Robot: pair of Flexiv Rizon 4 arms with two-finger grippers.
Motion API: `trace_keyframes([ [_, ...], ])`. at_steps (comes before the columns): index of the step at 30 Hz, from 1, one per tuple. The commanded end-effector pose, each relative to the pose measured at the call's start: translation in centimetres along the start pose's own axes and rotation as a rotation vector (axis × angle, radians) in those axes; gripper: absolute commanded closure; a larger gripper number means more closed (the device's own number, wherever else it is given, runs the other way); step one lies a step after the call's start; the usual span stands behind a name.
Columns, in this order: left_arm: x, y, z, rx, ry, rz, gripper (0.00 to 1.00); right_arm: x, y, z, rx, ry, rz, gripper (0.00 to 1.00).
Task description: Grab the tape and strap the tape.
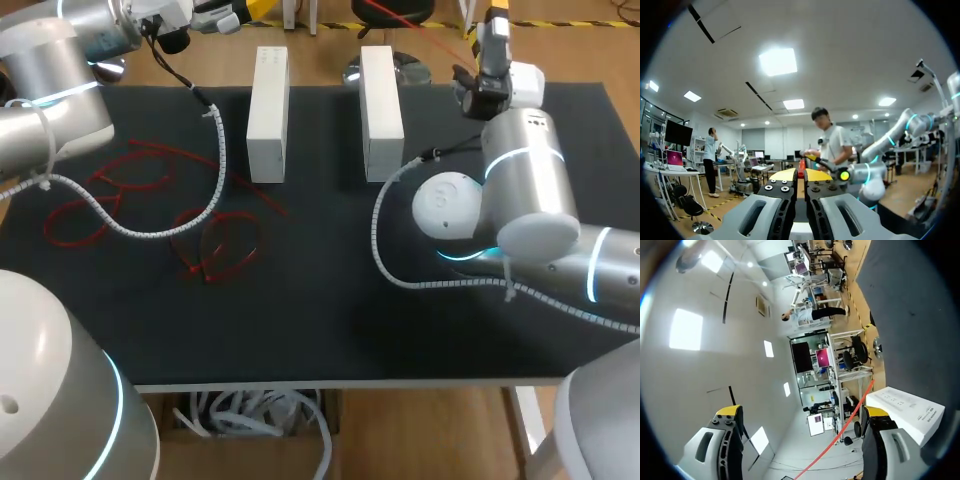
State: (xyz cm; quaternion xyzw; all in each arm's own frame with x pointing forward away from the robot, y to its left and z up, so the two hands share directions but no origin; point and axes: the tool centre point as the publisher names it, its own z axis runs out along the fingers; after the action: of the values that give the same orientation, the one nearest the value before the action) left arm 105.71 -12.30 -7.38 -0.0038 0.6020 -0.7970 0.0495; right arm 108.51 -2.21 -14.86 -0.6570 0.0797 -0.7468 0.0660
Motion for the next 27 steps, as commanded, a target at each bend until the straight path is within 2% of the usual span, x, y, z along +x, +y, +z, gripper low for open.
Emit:
trace_keyframes([
  [1,-0.01,0.09,-0.03,0.003,0.0,0.002,1.0,0.0,0.06,0.11,0.005,0.001,-0.001,0.0],
  [3,-0.01,0.09,-0.03,0.003,0.0,0.002,1.0,-0.01,-0.02,0.08,0.006,0.0,-0.001,0.0],
  [4,-0.01,0.09,-0.03,0.003,0.0,0.002,1.0,-0.03,-0.08,0.04,0.006,0.0,-0.001,0.19],
  [5,-0.01,0.09,-0.03,0.003,0.0,0.002,1.0,-0.07,-0.13,0.01,0.007,-0.001,-0.002,0.51],
  [6,-0.01,0.09,-0.03,0.003,0.0,0.002,1.0,-0.11,-0.18,-0.03,0.008,-0.002,-0.003,0.55],
  [10,-0.01,0.09,-0.03,0.003,0.0,0.002,1.0,-0.19,-0.27,-0.15,0.01,-0.004,-0.006,0.5],
  [12,-0.01,0.09,-0.03,0.003,0.0,0.002,1.0,-0.28,-0.28,-0.21,0.007,-0.008,-0.007,0.33],
  [13,-0.01,0.09,-0.03,0.003,0.0,0.002,1.0,-0.29,-0.28,-0.22,0.007,-0.007,-0.007,0.4],
  [14,-0.01,0.09,-0.03,0.003,0.0,0.002,1.0,-0.32,-0.3,-0.26,0.006,-0.007,-0.008,0.53],
  [15,-0.01,0.09,-0.03,0.003,0.0,0.002,1.0,-0.33,-0.33,-0.29,0.006,-0.008,-0.008,0.57],
  [21,-0.01,0.09,-0.03,0.003,0.0,0.002,1.0,-0.41,-0.49,-0.46,0.007,-0.009,-0.007,0.6],
  [23,-0.01,0.09,-0.03,0.003,0.0,0.002,1.0,-0.4,-0.57,-0.51,0.008,-0.01,-0.006,0.57],
  [25,-0.01,0.09,-0.03,0.003,0.0,0.002,1.0,-0.35,-0.65,-0.58,0.01,-0.009,-0.005,0.7],
  [27,-0.01,0.09,-0.03,0.003,0.0,0.002,1.0,-0.35,-0.68,-0.62,0.011,-0.009,-0.005,0.7],
])
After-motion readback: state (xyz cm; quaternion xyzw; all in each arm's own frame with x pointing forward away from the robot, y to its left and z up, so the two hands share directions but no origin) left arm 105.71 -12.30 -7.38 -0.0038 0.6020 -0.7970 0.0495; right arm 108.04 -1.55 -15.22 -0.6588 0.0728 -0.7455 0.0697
